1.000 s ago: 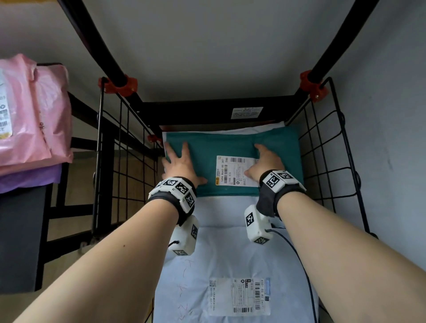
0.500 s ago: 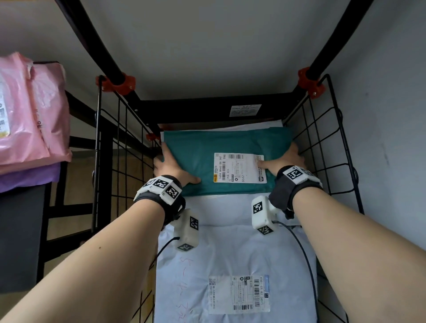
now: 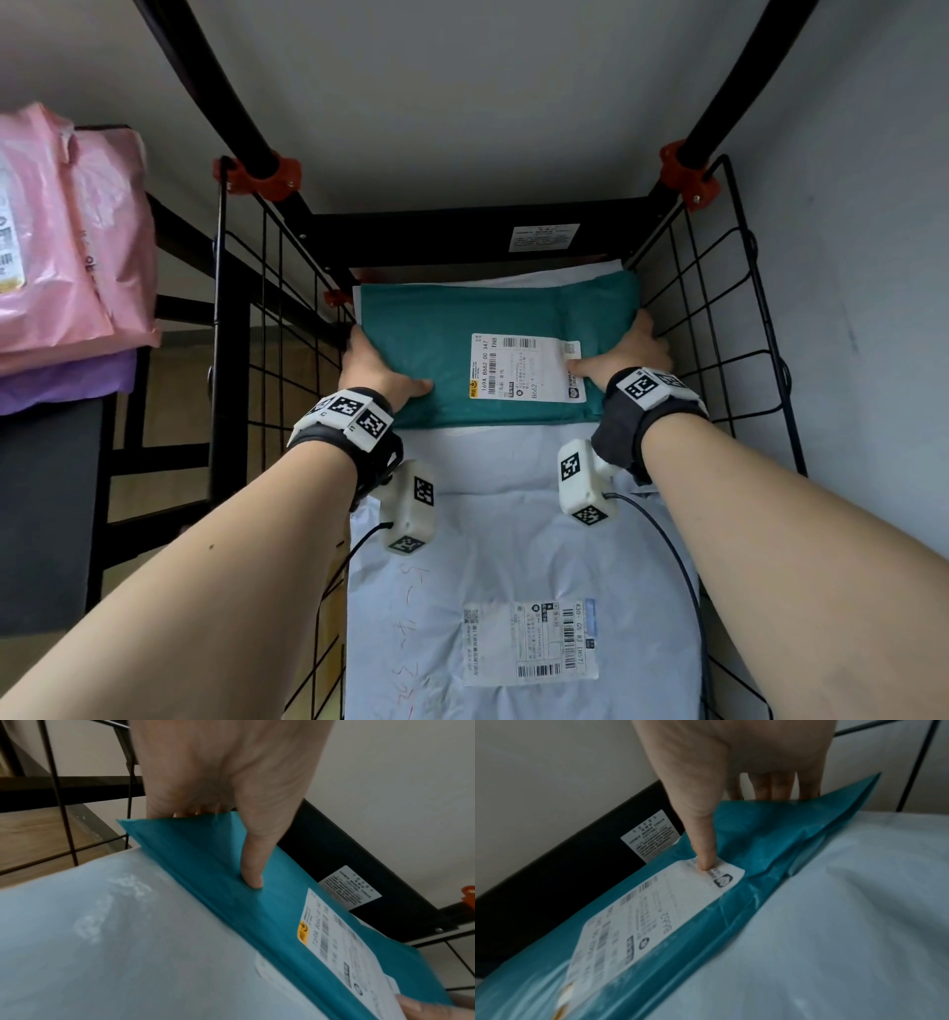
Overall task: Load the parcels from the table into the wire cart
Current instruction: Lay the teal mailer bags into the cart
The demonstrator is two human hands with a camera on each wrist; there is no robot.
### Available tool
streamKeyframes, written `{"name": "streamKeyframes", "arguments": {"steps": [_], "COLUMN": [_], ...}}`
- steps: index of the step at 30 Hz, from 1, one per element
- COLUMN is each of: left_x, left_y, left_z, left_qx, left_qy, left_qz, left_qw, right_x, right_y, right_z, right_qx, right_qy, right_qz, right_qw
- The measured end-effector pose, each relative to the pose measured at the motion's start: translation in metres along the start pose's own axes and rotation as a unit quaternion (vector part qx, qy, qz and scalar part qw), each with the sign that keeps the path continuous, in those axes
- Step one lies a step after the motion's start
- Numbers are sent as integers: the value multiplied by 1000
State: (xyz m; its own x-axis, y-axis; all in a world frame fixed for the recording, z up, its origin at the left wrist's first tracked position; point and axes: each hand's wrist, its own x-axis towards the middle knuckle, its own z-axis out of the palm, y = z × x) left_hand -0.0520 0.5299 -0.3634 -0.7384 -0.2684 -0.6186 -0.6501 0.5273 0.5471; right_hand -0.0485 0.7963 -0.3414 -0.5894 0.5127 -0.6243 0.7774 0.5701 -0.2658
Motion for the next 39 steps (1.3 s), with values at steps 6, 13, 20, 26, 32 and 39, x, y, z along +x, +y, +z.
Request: {"name": "streamKeyframes", "arguments": {"steps": [6,13,20,26,32,39], "left_x": [-7,-18,-13,-16,-29,-56], "left_y": [6,11,-2,-6,-8,8], "left_z": [-7,-8,-15,-18,-19,-29], "left_qx": [6,69,22,10,29,102], "left_qy": [14,8,53,58,53,88], "left_qz": [11,-24,-72,-86,-81,33], "left_qw": [1000,997,996,995,995,990], "right_x": [-11,-20,-35,-40,-47,-67], "right_y": [-7,-13,-16,-17,-21,-29], "right_z": [-1,2,16,20,15,3], "right_qx": [-51,-102,-151,-172,-175,-196], "right_qy": [41,-48,-48,-44,-33,-16], "right_qz": [-40,-118,-166,-200,-210,-236], "right_qw": [997,987,973,964,961,952]}}
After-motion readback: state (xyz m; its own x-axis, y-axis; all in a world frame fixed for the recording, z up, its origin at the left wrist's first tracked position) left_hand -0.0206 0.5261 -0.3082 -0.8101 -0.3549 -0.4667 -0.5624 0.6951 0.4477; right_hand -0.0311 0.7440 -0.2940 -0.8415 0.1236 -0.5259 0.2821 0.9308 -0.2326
